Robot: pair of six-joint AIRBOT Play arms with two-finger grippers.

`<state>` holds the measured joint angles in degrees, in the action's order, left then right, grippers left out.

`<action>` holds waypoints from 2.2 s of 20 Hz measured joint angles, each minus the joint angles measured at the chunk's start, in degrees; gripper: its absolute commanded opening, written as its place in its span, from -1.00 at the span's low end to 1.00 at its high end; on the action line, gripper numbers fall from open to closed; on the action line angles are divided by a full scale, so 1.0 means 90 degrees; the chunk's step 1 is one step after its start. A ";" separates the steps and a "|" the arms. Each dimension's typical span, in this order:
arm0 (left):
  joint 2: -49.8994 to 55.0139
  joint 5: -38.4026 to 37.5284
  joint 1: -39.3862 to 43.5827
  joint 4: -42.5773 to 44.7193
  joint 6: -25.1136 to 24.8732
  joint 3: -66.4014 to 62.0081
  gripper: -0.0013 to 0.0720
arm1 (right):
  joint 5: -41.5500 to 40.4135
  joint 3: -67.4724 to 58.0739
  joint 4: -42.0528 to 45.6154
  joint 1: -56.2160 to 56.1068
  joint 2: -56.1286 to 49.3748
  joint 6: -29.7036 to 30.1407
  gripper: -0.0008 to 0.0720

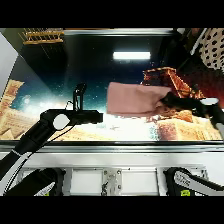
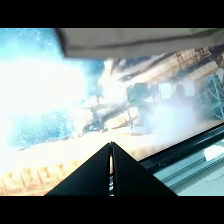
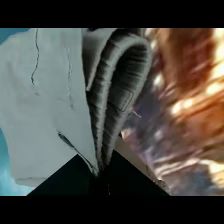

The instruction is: Fold the clothes and pants, and hang the long-sleeved shirts on hangers.

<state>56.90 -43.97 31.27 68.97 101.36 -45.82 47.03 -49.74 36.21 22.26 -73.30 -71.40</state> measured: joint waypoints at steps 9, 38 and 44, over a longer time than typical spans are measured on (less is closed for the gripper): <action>0.0000 -0.0002 0.0000 0.0000 0.0015 0.0000 -0.95 | 0.0015 -0.0478 0.1348 0.3915 0.0374 -0.1027 -0.96; 0.0005 -0.0236 0.0000 0.0000 0.0007 0.0000 -0.95 | 0.0937 -0.0427 0.2538 0.0134 0.2375 0.0374 0.68; 0.0005 -0.0233 0.0000 0.0002 0.0010 0.0000 -0.95 | 0.1120 -0.0185 0.2324 -0.2472 0.2448 0.0435 0.64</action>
<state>56.95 -46.06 31.27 68.99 101.45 -45.82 57.10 -51.40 57.12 0.01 -51.27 -67.48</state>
